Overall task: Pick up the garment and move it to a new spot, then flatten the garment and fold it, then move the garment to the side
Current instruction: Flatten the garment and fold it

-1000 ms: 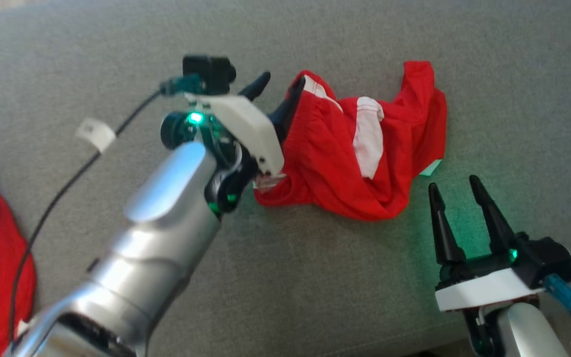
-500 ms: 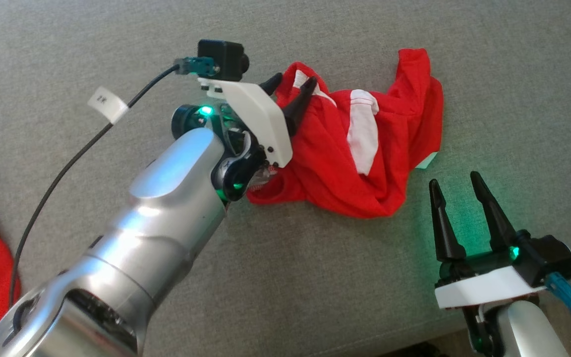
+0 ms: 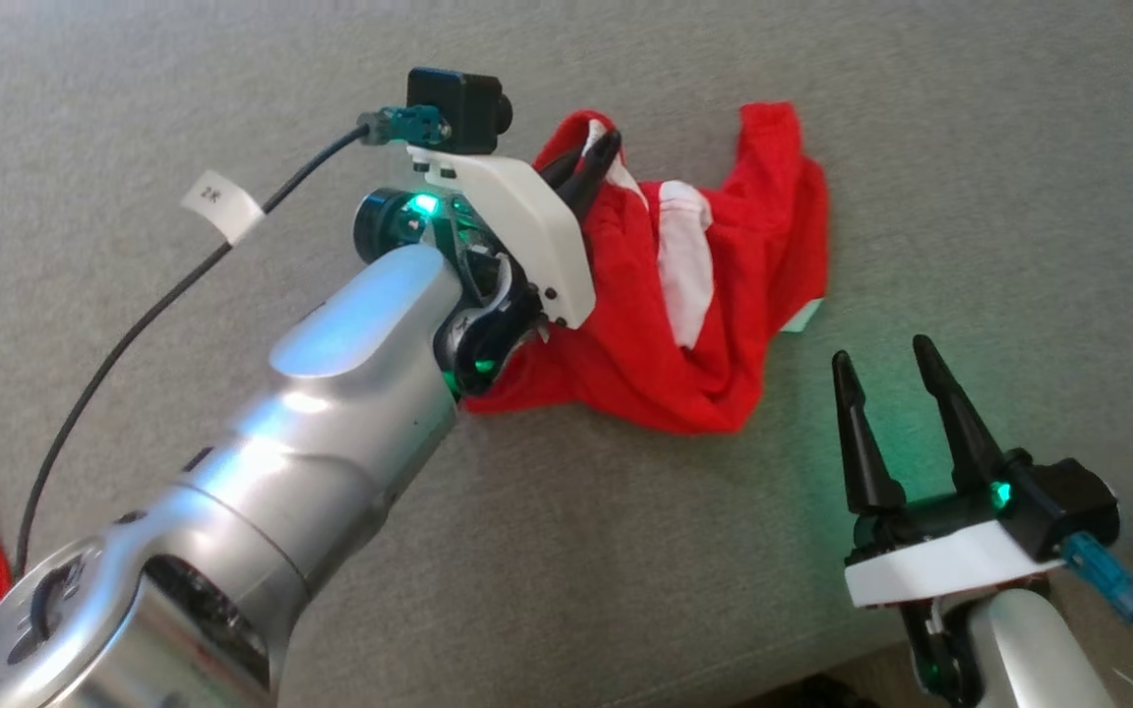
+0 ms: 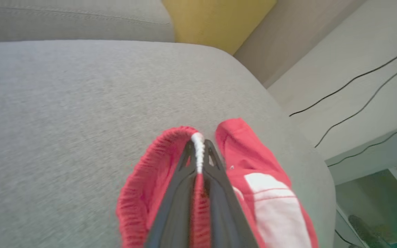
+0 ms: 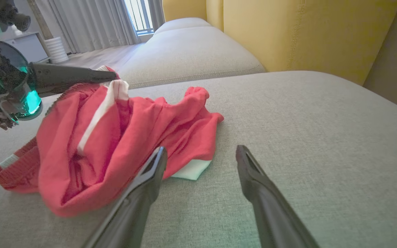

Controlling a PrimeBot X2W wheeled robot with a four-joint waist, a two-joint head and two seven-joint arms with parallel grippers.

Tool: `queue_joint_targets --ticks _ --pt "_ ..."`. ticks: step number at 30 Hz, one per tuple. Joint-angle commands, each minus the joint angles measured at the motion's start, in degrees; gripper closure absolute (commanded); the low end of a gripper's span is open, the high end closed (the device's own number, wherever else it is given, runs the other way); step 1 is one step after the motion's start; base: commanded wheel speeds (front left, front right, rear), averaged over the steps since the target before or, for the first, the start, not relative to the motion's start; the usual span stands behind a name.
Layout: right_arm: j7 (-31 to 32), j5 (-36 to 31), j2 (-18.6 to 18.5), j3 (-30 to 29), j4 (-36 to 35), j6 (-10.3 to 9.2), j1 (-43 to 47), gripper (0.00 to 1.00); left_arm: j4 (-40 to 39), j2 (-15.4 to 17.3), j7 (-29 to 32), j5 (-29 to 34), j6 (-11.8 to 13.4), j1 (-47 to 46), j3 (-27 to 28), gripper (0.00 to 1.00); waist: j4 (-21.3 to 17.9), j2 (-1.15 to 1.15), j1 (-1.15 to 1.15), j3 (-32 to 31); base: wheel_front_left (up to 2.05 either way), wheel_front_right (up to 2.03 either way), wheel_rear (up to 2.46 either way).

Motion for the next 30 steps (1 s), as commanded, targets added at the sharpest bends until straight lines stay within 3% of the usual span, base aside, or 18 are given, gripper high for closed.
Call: queue_joint_targets --ticks 1,10,14,22,26,30 --pt "-0.62 0.43 -0.16 1.72 -1.25 -0.04 -0.65 0.0 -2.11 0.31 -1.37 -0.96 -0.67 -3.95 0.23 1.0 -1.64 0.0 0.0 -1.95 0.0 0.0 0.0" --pt "-0.62 3.0 -0.01 5.2 0.24 -0.04 1.31 0.0 -8.5 0.31 -4.45 -2.15 -1.7 -13.77 -0.09 1.0 -8.86 0.0 0.0 -11.0 0.0 0.0 0.0" --pt "-0.62 2.91 -0.01 5.36 1.05 -0.04 3.48 0.0 -9.82 0.31 -6.3 -1.87 -1.76 -19.1 0.97 1.0 -10.03 0.0 0.0 -14.62 0.0 0.0 0.0" --pt "-0.62 2.46 0.0 3.17 -0.3 -0.04 5.18 0.0 -7.92 0.31 -8.95 -1.96 -0.78 -20.76 0.97 1.0 -7.52 0.0 0.0 -16.54 0.0 0.0 0.0" --pt "-0.62 2.22 0.0 1.74 -1.34 -0.04 5.67 0.0 -7.88 1.17 -10.39 -3.29 0.61 -13.04 0.11 1.0 -4.46 0.0 0.0 -15.92 0.0 0.0 0.0" --pt "-0.62 1.99 0.0 0.73 -1.71 -0.04 6.16 0.0 -8.85 5.33 -13.59 -5.01 3.13 -1.42 0.01 1.0 -1.06 0.0 0.0 -15.79 0.0 0.0 0.0"
